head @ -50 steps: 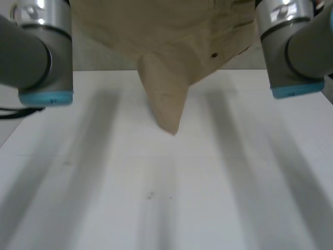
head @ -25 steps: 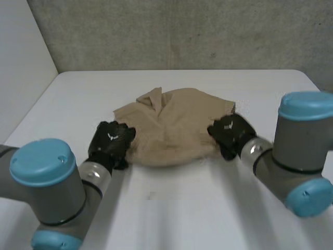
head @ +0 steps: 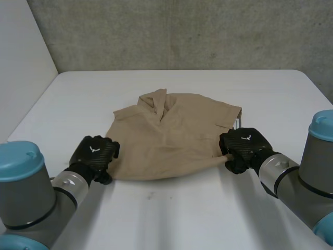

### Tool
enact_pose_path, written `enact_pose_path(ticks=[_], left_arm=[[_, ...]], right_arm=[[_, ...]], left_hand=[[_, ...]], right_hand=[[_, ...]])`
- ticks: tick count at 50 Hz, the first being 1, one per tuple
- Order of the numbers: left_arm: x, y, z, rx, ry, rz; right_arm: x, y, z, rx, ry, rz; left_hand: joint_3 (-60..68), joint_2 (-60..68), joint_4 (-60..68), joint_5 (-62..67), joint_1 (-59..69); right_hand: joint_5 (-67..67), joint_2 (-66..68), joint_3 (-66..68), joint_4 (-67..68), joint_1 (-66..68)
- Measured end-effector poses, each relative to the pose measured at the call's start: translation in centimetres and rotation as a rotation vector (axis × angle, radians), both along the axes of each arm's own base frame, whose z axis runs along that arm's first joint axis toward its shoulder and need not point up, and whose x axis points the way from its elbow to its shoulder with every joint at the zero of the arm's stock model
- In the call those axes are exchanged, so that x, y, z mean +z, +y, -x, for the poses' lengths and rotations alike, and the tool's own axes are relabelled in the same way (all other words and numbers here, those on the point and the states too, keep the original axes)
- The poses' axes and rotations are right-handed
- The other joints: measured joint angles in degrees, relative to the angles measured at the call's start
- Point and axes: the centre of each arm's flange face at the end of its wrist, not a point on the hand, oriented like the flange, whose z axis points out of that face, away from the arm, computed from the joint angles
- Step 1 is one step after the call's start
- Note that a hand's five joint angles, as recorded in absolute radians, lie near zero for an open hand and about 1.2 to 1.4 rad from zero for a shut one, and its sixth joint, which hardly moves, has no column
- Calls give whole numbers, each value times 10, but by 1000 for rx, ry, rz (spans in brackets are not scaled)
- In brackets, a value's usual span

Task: Fold the shorts.

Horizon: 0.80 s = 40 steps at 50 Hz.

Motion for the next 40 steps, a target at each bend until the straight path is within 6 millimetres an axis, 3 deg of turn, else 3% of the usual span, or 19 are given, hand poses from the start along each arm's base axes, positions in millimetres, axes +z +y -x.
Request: enact_pose_path(ticks=[6,17,26,36,37,40], left_arm=[[-6,-14,-8,-84,50,-43],[-15,-43,-26,-75,27,-44],[-30,-45,-26,-89,-35,-76],[-32,-44,-27,-93,-59,-81],[-31,-44,-27,-91,-60,-78],[-30,-46,-26,-90,-59,-70]], right_arm=[[-4,-4,5,-19,-2,-16],[-6,-9,8,-30,-9,-14],[-5,-11,9,-39,-24,-19],[-5,-11,9,-40,-26,-19],[-5,-11,9,-40,-26,-19],[-5,-11,9,-39,-26,-19]], left_hand=[[8,7,7,7,5],[8,8,7,7,5],[8,8,7,8,5],[41,40,36,36,35],[176,179,174,168,174],[273,274,273,265,268]], right_hand=[[0,0,0,0,0],[0,0,0,0,0],[0,0,0,0,0],[0,0,0,0,0],[0,0,0,0,0],[0,0,0,0,0]])
